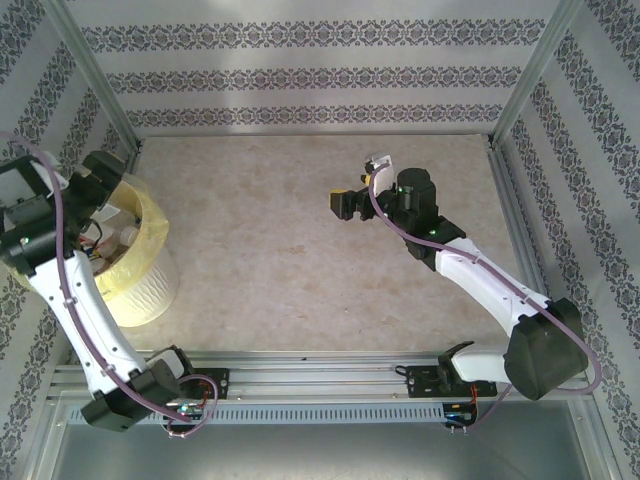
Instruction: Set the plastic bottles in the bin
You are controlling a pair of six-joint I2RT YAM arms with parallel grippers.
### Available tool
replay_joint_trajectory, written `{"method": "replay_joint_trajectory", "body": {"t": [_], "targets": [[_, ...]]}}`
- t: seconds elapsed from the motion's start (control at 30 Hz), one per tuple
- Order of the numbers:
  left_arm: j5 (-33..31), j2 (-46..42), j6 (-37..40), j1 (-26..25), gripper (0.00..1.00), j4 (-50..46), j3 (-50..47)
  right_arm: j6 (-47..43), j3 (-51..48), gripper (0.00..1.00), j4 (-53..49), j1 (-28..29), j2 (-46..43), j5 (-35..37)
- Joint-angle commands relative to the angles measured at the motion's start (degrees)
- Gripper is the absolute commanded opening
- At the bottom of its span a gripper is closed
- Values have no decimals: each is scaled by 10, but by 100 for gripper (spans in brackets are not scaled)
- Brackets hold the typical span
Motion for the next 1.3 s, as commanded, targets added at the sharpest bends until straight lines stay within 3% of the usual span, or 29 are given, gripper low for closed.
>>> {"method": "replay_joint_trajectory", "body": {"t": [0.0,0.1,0.33,0.7,0.87,1.27], "targets": [[-87,16,27,-18,100,-11,17,6,14,98,2,8,-1,-5],[-163,12,9,-12,100,-11,-25,4,9,98,0,10,-6,2],[-147,-4,-17,7,100,13,-134,-9,17,98,-20,11,-9,3],[-132,-1,7,-15,100,-28,6,1,16,98,-10,13,-6,9],[-163,0,8,-102,100,-21,37,2,12,98,-6,14,-15,27],[-320,29,54,-447,100,120,21,11,-43,98,-4,6,-83,167]]}}
